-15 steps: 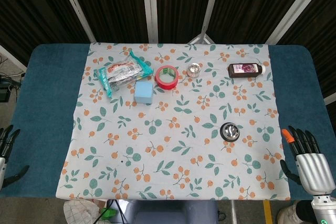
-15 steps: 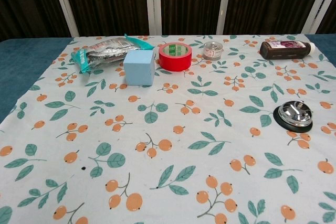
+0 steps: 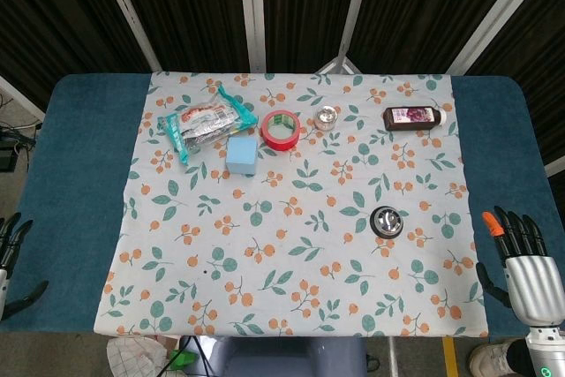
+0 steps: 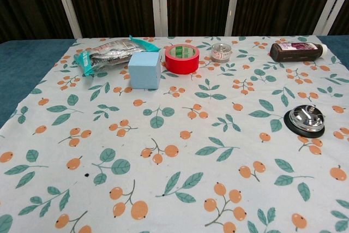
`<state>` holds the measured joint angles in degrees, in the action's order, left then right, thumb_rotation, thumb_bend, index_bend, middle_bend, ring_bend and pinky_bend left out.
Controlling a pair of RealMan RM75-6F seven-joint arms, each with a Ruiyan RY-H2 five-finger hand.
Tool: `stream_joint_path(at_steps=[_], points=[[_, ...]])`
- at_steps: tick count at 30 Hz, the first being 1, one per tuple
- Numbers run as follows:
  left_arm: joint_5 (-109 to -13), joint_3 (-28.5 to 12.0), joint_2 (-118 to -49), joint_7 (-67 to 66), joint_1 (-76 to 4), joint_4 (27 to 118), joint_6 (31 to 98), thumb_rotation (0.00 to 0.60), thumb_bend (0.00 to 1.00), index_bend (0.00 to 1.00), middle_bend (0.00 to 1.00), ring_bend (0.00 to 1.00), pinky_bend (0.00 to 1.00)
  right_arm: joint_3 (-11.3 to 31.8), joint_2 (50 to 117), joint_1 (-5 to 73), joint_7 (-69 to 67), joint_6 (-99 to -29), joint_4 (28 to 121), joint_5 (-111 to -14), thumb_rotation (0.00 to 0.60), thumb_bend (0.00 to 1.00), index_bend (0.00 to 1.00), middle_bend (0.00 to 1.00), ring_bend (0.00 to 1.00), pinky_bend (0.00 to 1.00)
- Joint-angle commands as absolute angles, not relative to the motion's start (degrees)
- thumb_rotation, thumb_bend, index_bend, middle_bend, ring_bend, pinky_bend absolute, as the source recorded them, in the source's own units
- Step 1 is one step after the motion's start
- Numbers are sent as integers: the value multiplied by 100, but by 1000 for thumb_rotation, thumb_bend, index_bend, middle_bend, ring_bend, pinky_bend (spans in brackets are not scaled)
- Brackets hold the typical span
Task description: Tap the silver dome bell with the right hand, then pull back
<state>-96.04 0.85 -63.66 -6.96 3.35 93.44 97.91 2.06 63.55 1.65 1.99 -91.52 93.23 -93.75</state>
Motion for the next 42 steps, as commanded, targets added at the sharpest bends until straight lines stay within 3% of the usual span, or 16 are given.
stream_joint_path(at_steps=[1, 4, 11, 15, 23, 30, 42], points=[[-9572, 75, -6372, -707, 322, 9346, 9751, 600, 268, 72, 0, 0, 90, 197, 6356, 187, 190, -9093, 9315, -9362, 600, 426, 0, 0, 0, 0], [-9519, 58, -6366, -706, 296, 9378, 9683, 600, 268, 72, 0, 0, 90, 166, 6352, 220, 151, -9028, 9302, -9406, 600, 456, 0, 0, 0, 0], [-9504, 83, -6369, -763, 270, 9418, 9575, 600, 268, 72, 0, 0, 90, 134, 6638, 337, 40, -9074, 9223, -9741, 600, 856, 0, 0, 0, 0], [-9468, 60, -6377, -797, 251, 9425, 9538, 600, 268, 72, 0, 0, 90, 181, 6904, 516, 178, -8873, 9113, -9792, 600, 989, 0, 0, 0, 0], [-9394, 32, -6376, -833, 206, 9470, 9437, 600, 268, 74, 0, 0, 90, 441, 7143, 1178, 608, -7774, 9196, -9346, 600, 1000, 0, 0, 0, 0], [-9388, 35, -6363, -810, 205, 9474, 9429, 600, 268, 75, 0, 0, 90, 667, 7619, 1793, 621, -6823, 8732, -8864, 600, 1000, 0, 0, 0, 0], [-9323, 15, -6394, -886, 193, 9480, 9386, 600, 268, 76, 0, 0, 90, 805, 8573, 2380, -83, -6140, 7393, -8397, 600, 1000, 0, 0, 0, 0]])
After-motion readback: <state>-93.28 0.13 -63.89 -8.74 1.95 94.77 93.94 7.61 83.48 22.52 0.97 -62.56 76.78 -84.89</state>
